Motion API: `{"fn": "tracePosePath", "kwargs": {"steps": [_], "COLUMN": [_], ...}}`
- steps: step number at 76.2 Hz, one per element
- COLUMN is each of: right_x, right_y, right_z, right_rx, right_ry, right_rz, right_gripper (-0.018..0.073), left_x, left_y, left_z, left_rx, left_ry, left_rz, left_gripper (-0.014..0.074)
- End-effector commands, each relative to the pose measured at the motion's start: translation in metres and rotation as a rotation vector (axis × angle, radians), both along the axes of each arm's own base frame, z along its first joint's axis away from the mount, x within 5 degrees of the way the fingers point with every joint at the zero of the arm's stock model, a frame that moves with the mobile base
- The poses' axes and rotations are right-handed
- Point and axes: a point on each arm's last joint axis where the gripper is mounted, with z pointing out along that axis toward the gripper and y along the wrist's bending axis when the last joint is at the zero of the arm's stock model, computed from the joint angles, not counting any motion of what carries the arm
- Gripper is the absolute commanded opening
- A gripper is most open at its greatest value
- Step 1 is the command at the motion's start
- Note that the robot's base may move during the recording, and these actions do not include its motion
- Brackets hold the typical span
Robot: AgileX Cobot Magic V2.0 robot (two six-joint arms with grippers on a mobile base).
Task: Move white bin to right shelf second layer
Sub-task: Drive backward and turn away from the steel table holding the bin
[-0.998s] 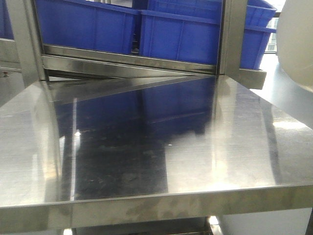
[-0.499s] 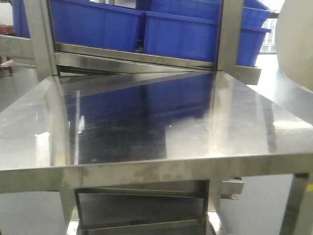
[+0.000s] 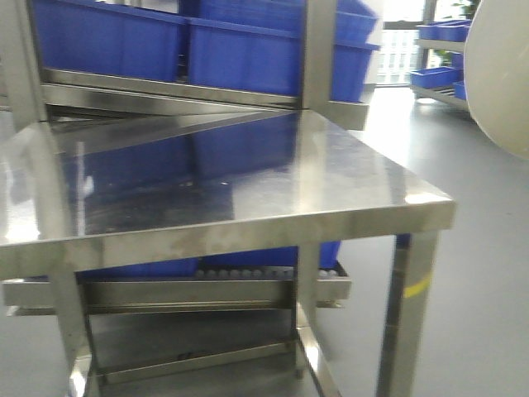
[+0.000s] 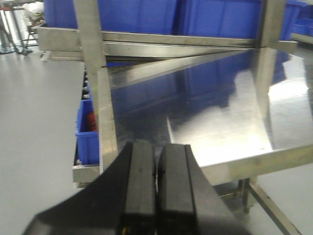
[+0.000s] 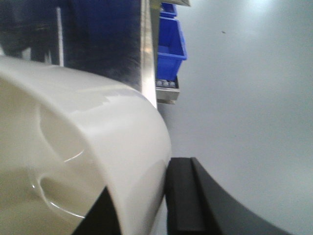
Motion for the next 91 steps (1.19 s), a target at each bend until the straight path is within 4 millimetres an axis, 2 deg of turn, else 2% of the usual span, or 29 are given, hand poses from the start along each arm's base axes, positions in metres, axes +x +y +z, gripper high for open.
{"fn": "tracePosePath", "kwargs": {"steps": [1,83,91], "right_x": [0.0022,0.0021,-0.0032], "right_y": [-0.0001,-0.0001,-0.0009], "right_z": [0.0197,0.0195,0.0202], "right_rx": [0.018,0.018,0.018], "right_ry": [-0.133,-0.131,-0.128], "right_rz": [-0.001,-0.001,-0.002], "right_gripper": [0.0055,0.0055,0.0055], "left_x": [0.0007,0.0007,0.0006], "left_y": [-0.0003,-0.0003,-0.0003], "left_z": [-0.0038,-0.0038,-0.0036], "left_rx": [-0.009,-0.009,-0.009], "left_ry": [-0.064,-0.064,-0.066], "left_rz": [-0.004,-0.004,-0.004], "left_gripper": [0.0085,0.0085,0.0085]}}
